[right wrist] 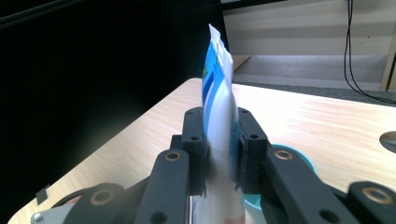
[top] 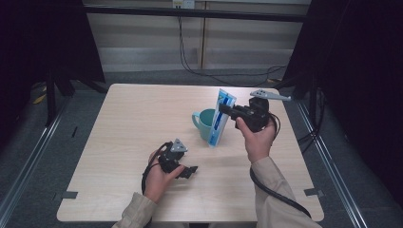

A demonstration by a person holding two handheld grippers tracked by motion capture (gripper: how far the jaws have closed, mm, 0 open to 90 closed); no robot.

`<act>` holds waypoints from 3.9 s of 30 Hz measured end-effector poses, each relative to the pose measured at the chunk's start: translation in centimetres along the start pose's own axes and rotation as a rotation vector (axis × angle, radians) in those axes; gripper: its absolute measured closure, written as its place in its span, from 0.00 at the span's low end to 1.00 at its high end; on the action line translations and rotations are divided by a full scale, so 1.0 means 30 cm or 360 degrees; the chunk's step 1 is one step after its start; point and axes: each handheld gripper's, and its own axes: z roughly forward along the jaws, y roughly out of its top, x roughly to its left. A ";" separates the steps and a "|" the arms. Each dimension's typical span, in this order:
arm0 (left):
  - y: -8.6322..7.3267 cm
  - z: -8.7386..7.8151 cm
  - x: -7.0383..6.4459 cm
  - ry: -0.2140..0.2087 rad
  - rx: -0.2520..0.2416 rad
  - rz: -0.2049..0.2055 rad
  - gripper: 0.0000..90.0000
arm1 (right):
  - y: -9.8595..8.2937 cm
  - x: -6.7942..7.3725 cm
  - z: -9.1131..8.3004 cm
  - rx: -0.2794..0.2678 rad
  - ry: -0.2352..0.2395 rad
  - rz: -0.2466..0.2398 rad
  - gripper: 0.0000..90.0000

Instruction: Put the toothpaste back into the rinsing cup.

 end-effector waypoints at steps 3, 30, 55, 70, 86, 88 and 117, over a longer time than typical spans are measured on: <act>-0.002 0.002 -0.001 0.0003 -0.0002 0.0010 0.20 | 0.008 0.000 0.002 -0.0007 -0.0004 -0.0002 0.86; -0.017 0.013 -0.010 0.0025 -0.0004 0.0098 0.17 | 0.091 0.004 0.011 -0.0067 -0.0042 -0.0042 0.86; -0.018 0.014 -0.011 0.0016 -0.0001 0.0112 0.16 | 0.165 -0.003 0.053 -0.0111 -0.0111 -0.0083 0.86; -0.018 0.015 -0.013 0.0012 -0.0008 0.0109 0.16 | 0.193 -0.026 0.078 -0.0135 -0.0169 -0.0085 0.86; -0.018 0.015 -0.014 0.0004 -0.0009 0.0116 0.16 | 0.207 -0.031 0.116 -0.0144 -0.0201 -0.0090 0.86; -0.018 0.015 -0.014 0.0003 -0.0010 0.0115 0.16 | 0.206 -0.035 0.124 -0.0140 -0.0207 -0.0089 0.86; -0.018 0.015 -0.015 0.0000 -0.0004 0.0125 0.16 | 0.132 -0.097 0.189 -0.0099 -0.0267 -0.0060 0.86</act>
